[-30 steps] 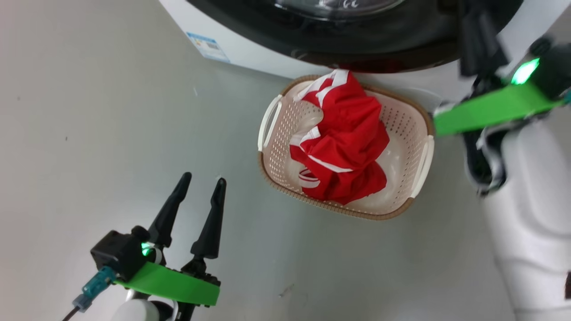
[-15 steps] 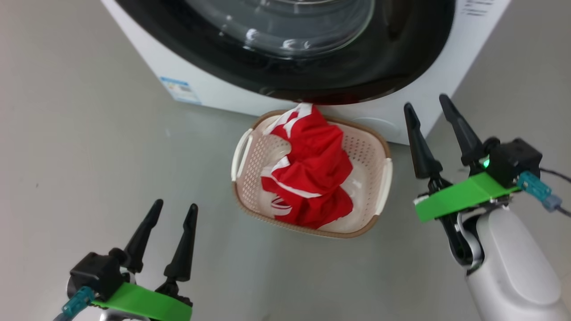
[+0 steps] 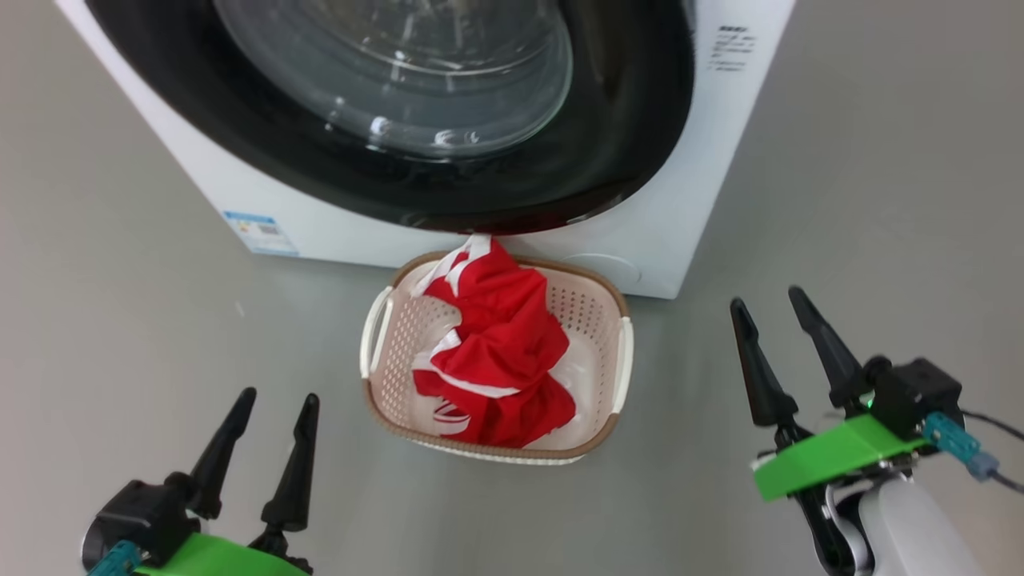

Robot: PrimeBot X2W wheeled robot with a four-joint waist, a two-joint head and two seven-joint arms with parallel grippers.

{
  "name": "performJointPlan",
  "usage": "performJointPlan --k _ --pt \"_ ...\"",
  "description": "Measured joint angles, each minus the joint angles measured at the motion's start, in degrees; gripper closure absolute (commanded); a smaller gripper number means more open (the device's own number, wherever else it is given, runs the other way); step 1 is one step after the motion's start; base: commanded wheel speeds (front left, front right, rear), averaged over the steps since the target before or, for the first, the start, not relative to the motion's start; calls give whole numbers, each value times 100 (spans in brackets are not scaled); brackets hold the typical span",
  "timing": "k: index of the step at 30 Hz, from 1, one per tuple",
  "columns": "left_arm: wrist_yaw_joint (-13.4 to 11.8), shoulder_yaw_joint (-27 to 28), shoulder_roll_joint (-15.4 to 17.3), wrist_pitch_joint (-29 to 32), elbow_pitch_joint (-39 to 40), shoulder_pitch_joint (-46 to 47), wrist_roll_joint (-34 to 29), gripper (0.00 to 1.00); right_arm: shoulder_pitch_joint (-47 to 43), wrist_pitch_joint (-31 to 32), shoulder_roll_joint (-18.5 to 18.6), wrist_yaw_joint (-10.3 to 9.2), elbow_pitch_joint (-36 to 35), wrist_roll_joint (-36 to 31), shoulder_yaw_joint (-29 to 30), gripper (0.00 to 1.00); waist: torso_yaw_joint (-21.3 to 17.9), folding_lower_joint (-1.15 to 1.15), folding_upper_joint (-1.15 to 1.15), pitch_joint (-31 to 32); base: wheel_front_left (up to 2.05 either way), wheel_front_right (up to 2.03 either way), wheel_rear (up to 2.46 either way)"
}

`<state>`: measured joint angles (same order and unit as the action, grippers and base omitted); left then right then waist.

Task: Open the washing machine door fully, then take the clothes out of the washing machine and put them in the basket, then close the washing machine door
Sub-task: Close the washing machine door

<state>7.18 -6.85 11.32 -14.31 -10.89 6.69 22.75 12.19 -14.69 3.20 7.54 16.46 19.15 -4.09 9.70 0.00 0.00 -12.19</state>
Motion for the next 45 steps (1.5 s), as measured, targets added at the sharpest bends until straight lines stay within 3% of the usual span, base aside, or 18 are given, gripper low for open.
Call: performJointPlan --k 25,45 --pt "0 138 149 0 -100 -641 38 0 -1457 5 -70 0 -237 -9 422 0 -633 0 0 763 0 0 0" --pt "0 294 88 1 -159 -802 82 0 -1720 5 -91 0 -327 49 552 0 -802 0 0 838 0 0 0"
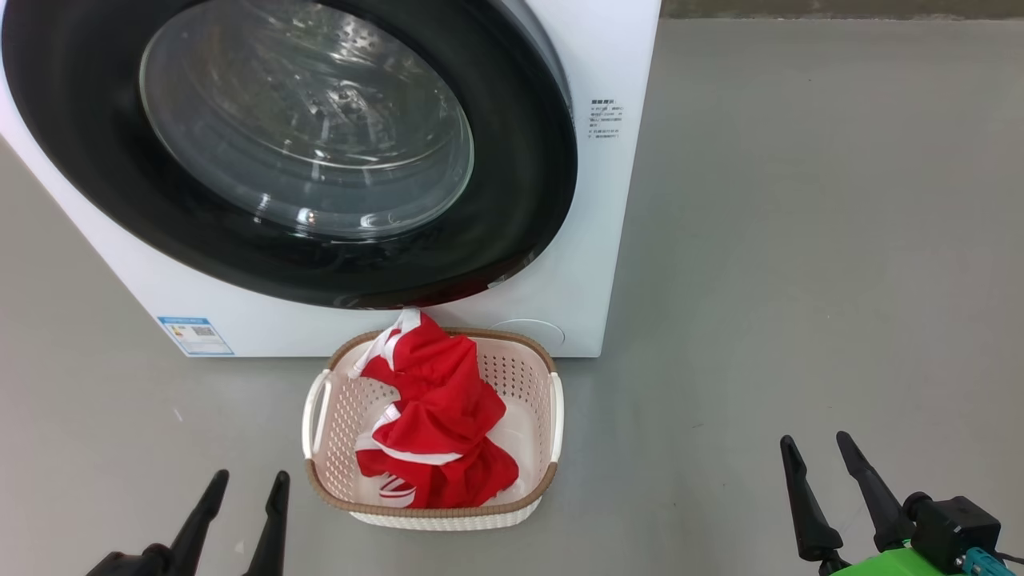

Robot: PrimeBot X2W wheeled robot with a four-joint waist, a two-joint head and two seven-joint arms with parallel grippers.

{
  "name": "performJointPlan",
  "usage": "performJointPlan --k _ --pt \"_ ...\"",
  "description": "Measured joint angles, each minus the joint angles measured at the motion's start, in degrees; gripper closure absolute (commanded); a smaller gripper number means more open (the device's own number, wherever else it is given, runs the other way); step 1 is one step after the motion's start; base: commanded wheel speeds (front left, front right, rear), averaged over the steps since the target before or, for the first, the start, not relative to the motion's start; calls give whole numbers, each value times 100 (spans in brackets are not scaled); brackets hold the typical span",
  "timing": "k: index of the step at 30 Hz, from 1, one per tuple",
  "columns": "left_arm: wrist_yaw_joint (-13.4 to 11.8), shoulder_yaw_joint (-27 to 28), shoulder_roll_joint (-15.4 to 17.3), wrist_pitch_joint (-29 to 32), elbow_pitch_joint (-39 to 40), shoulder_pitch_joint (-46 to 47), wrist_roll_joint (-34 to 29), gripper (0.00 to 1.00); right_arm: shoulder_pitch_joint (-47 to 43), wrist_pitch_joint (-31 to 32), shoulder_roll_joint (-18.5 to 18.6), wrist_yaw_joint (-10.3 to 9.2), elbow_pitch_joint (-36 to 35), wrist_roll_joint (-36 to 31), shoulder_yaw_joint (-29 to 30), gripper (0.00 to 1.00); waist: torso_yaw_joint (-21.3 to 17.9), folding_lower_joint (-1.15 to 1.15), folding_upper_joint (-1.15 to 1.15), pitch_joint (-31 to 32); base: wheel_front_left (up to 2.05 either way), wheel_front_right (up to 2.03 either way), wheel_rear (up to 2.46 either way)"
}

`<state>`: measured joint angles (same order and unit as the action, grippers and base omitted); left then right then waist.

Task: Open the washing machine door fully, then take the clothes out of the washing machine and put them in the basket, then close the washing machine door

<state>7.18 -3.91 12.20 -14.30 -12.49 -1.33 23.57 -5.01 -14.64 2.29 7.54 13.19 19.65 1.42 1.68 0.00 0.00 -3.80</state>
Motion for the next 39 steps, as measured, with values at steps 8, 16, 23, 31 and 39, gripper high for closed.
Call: performJointPlan --k 8,16,23,31,39 --pt "0 15 1 0 10 0 4 0 0 0 -3 0 -1 2 20 0 16 0 0 -1 0 0 0" --pt "0 30 1 0 34 0 5 0 0 0 -4 0 -2 46 19 0 19 0 0 -8 0 0 0" --pt "0 56 2 0 32 0 23 0 0 0 -4 0 -4 53 13 0 35 0 0 -43 0 0 0" --pt "-9 -69 -280 62 -345 -108 69 100 -63 11 -108 1 401 130 -31 100 34 0 0 -48 0 0 0" --pt "-9 -47 -288 166 -348 -108 531 100 -65 111 -101 1 401 590 -30 100 19 1 0 -9 0 0 0"
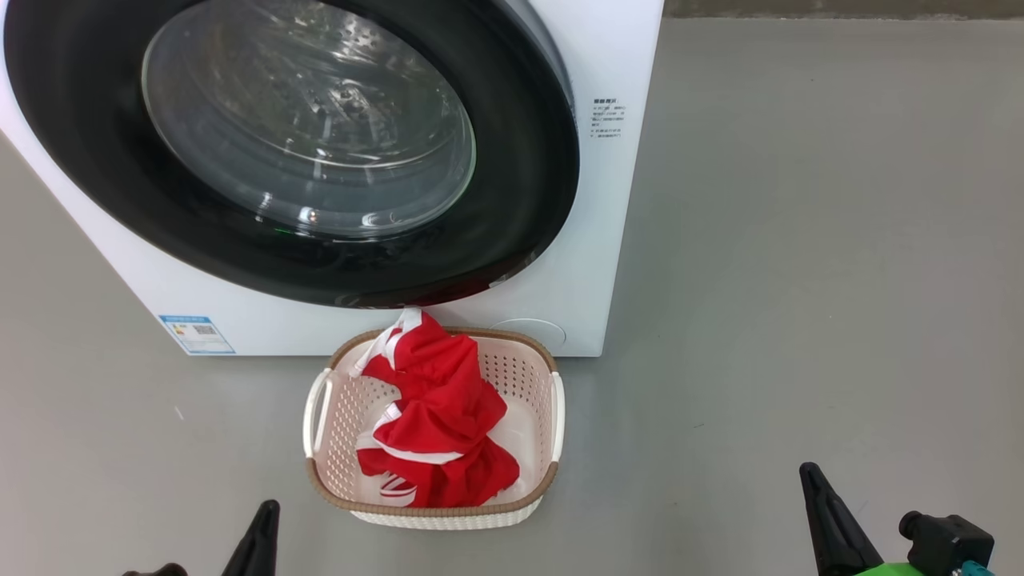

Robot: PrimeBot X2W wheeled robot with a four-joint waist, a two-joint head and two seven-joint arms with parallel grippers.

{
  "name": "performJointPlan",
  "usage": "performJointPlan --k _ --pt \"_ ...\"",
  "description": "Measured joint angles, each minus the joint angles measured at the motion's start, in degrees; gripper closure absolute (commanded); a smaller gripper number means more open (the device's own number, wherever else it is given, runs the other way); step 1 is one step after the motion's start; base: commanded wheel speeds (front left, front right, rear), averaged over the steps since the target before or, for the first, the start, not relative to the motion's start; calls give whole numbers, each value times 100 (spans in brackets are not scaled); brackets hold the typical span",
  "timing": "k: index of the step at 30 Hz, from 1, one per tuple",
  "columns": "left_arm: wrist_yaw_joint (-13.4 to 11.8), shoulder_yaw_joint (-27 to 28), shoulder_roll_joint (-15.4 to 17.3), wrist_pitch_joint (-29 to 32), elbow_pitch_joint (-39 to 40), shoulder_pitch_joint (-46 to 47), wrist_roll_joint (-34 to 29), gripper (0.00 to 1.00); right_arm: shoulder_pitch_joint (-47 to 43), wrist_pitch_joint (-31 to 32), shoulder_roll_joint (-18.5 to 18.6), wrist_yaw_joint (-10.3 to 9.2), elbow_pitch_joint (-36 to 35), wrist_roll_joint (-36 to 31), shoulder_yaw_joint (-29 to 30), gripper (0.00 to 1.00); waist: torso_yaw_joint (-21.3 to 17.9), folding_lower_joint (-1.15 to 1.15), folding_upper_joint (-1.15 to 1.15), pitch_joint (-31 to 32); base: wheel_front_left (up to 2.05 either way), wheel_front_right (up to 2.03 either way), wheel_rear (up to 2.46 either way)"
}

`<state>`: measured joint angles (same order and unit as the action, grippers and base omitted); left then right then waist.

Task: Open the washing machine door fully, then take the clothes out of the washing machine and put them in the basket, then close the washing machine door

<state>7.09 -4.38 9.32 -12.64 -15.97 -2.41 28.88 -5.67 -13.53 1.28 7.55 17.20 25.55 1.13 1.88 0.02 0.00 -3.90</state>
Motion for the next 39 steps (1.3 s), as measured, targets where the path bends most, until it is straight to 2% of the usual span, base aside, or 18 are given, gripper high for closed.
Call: performJointPlan --k 39 --pt "0 244 -199 609 5 155 2134 100 253 557 99 0 -40 2317 62 100 -64 -1 0 121 0 0 0"
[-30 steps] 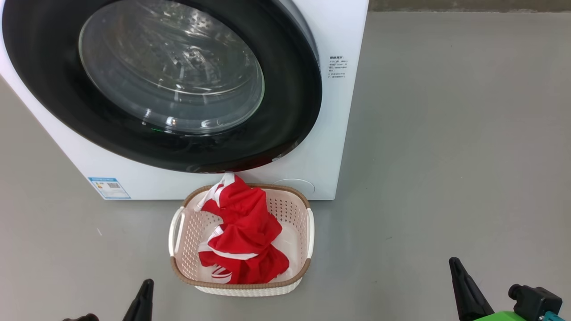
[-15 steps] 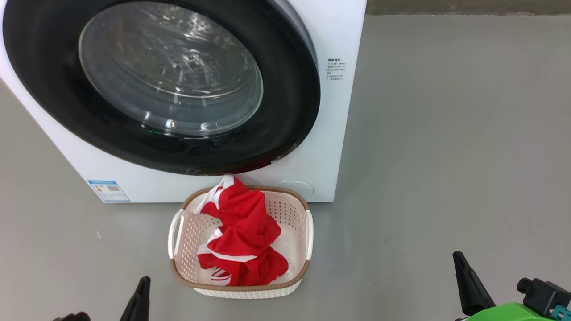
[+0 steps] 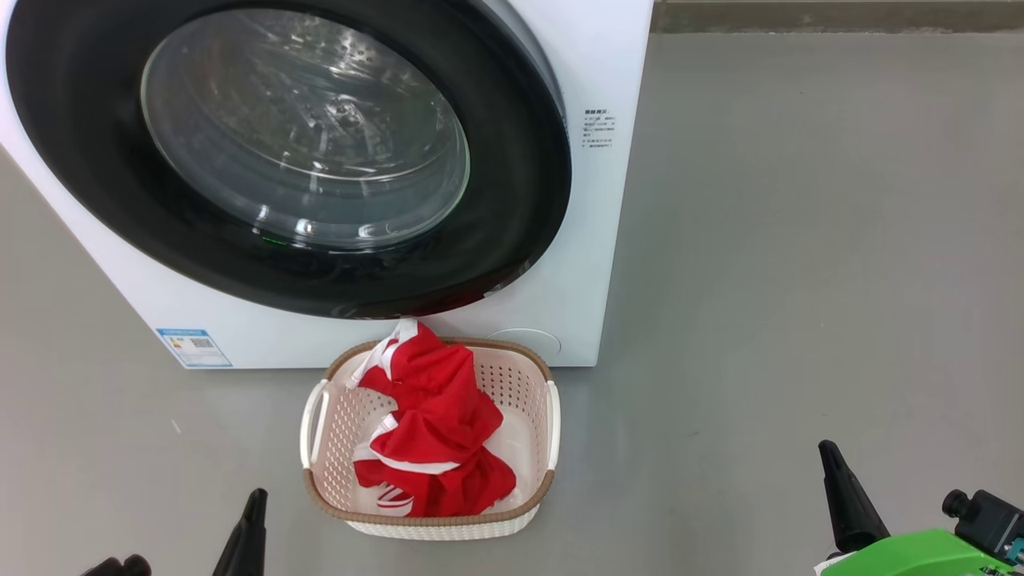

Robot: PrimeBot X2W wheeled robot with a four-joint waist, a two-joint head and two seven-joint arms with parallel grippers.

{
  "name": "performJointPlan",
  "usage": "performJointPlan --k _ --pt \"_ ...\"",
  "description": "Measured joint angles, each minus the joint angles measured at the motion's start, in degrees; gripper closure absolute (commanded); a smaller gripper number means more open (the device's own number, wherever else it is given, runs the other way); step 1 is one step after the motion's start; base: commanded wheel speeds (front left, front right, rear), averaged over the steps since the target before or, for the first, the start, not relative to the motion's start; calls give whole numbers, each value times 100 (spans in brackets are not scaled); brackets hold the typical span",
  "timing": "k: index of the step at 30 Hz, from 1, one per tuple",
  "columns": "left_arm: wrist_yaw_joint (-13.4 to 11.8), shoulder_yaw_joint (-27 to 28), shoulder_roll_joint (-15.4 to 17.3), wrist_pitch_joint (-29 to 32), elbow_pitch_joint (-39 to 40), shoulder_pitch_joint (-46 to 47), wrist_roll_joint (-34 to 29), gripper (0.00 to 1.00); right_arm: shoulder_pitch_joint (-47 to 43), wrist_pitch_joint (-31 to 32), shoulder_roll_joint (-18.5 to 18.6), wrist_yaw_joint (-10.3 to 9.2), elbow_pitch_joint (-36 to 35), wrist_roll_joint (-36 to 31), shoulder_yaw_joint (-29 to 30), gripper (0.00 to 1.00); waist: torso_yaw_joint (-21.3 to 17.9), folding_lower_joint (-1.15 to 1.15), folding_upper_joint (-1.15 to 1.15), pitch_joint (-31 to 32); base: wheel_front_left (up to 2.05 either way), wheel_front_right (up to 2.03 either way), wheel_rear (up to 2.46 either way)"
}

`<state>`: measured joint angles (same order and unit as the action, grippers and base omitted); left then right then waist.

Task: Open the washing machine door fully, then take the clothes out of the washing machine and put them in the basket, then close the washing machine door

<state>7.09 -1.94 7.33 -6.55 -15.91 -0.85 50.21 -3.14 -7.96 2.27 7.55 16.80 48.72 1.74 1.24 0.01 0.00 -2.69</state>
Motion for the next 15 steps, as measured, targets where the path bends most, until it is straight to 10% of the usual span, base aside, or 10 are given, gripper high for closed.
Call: performJointPlan --k 15 --pt "0 114 -88 223 7 98 827 100 123 252 24 -1 -24 882 66 100 -24 0 0 49 0 0 0"
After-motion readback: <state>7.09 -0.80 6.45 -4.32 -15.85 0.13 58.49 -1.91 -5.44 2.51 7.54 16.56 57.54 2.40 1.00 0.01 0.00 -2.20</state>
